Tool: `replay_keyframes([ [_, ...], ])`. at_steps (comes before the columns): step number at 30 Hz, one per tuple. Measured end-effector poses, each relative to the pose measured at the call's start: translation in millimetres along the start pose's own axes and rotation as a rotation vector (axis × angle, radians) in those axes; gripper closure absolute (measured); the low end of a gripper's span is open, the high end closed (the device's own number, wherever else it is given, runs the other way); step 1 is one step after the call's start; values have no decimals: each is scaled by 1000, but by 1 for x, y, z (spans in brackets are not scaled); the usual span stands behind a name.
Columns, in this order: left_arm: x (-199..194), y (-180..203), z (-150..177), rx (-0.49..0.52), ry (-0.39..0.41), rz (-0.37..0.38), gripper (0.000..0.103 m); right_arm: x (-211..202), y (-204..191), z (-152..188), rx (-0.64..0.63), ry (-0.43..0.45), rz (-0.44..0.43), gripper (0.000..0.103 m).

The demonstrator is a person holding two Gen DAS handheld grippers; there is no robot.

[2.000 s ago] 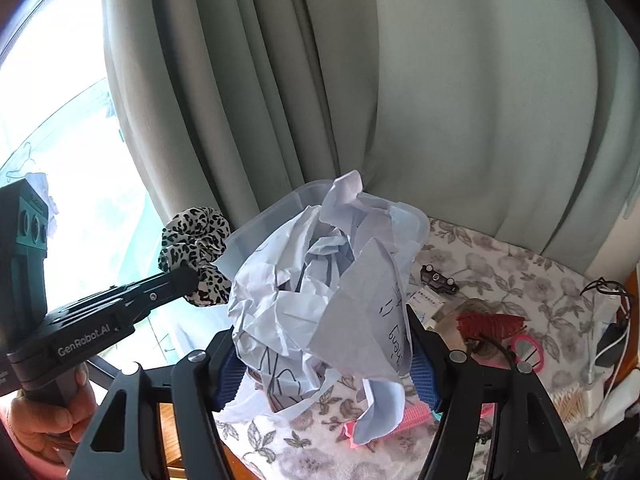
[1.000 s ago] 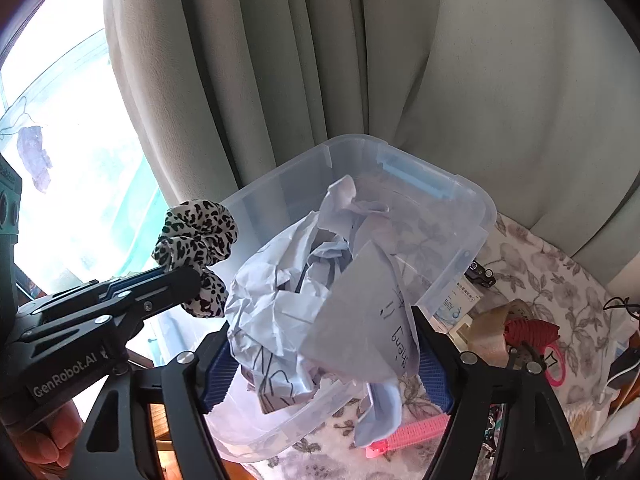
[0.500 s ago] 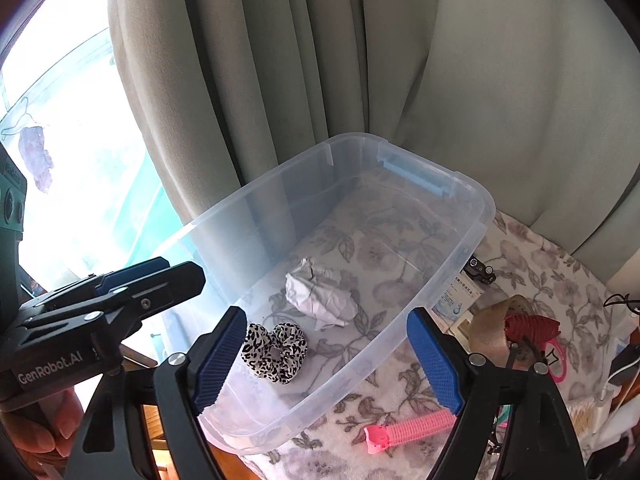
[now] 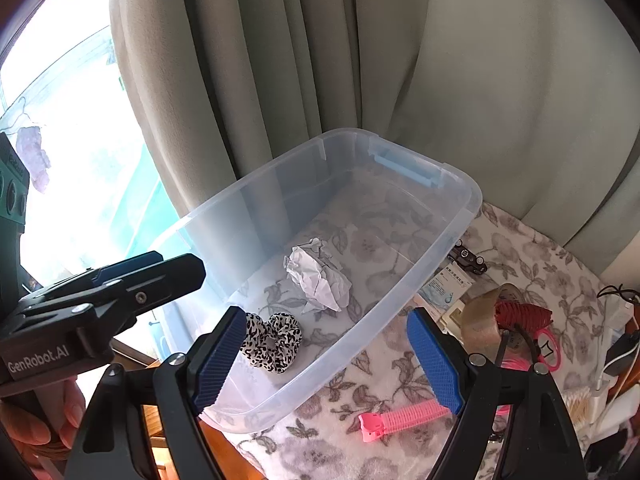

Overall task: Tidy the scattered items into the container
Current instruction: 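Move both tools back toward the items on the table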

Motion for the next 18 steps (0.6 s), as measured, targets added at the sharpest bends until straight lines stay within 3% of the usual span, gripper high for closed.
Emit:
replay_keyframes([
  [6, -3, 14, 0, 21, 31, 49, 32, -13, 25, 11, 77, 12, -10, 18],
  [13, -5, 60, 3, 158, 75, 101, 32, -41, 90, 31, 254, 86, 71, 16],
  [16, -3, 79, 6, 183, 84, 148, 32, -51, 118, 45, 316, 104, 85, 11],
  [18, 0, 91, 9, 201, 75, 181, 32, -57, 138, 57, 348, 109, 100, 0],
])
Point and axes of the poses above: each gripper's, at about its wrist camera, not at the fingertips, and x roughly the way its jaws point, y to its right, z to its underside, the point moved 4 cm from there along x, roughly the way its jaws point, and after that the axes turned 14 degrees about z, right-handed, at the moved point
